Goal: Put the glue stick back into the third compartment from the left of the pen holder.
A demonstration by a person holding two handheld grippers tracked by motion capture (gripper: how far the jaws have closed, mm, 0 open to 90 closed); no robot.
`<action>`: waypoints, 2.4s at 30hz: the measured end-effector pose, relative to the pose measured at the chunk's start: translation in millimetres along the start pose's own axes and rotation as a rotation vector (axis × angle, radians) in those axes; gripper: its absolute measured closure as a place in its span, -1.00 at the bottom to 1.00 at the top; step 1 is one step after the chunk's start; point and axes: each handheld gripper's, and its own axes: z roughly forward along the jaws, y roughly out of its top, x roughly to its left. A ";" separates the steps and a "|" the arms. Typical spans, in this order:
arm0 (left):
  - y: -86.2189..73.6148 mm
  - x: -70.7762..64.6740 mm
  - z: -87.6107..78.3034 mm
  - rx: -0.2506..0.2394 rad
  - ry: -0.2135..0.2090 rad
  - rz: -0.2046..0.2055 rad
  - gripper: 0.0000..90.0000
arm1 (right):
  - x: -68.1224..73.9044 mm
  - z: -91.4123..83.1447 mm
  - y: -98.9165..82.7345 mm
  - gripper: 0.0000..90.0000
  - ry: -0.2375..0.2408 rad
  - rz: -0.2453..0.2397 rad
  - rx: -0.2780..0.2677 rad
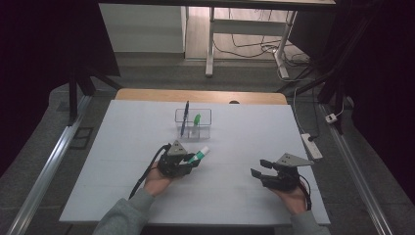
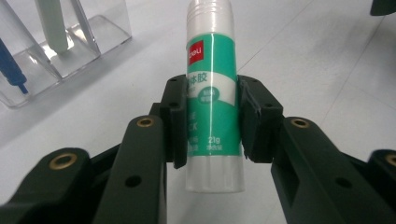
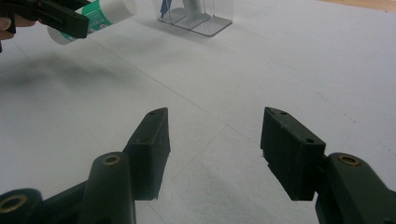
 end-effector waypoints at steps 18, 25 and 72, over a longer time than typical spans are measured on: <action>1.2 -13.0 -0.3 -0.060 -0.056 0.052 0.45 | 19.9 23.0 15.2 -0.20 0.042 0.071 -0.050; 1.5 -18.9 3.4 -0.073 -0.073 0.064 0.45 | 25.6 31.1 17.4 -0.21 0.074 0.086 -0.044; 1.2 -46.3 22.7 -0.138 -0.082 0.174 0.45 | 42.6 66.8 28.1 -0.14 0.238 0.217 -0.053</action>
